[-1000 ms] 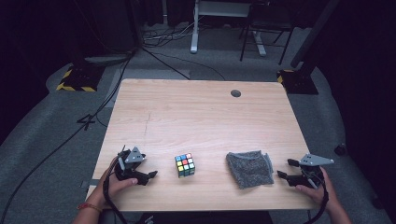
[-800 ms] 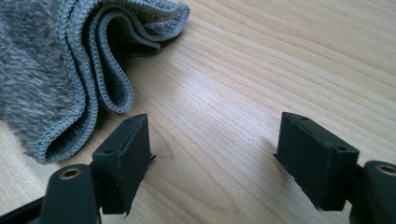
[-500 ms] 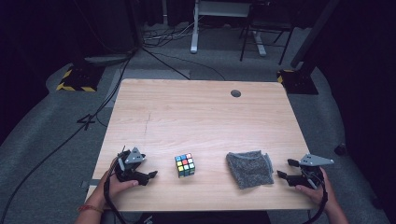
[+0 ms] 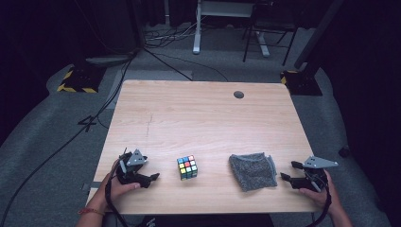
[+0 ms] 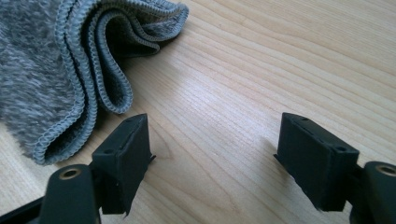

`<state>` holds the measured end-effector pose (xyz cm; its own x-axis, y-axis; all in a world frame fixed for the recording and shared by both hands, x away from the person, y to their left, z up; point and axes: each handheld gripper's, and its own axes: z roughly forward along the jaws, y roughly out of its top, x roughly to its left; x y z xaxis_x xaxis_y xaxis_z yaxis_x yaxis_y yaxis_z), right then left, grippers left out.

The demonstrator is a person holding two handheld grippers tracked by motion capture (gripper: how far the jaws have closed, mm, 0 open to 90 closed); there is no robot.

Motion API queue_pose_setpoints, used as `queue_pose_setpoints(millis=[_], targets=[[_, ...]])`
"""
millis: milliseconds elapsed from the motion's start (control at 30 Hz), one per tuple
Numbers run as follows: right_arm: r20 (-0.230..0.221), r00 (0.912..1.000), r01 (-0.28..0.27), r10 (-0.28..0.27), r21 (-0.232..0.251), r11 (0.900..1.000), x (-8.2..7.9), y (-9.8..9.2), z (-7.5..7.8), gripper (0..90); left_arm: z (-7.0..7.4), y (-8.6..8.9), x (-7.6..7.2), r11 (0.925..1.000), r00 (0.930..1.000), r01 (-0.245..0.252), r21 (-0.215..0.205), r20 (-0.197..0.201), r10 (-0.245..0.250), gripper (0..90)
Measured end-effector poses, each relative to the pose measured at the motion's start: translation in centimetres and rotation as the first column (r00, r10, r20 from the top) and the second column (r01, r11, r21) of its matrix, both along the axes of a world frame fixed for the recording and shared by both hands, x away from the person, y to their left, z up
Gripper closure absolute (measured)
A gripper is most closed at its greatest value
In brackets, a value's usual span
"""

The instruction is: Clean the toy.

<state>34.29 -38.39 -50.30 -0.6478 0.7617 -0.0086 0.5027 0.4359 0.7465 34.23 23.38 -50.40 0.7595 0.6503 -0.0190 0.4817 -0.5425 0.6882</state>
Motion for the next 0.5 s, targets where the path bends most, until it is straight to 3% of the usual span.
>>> queue_pose_setpoints(millis=[500], targets=[[-0.003,1.0,0.002,-0.002,0.002,1.0,0.01,-0.02,-0.01,25.4,0.0,0.04,-0.01,1.0,1.0,0.0,0.0,0.0,0.0,15.4]])
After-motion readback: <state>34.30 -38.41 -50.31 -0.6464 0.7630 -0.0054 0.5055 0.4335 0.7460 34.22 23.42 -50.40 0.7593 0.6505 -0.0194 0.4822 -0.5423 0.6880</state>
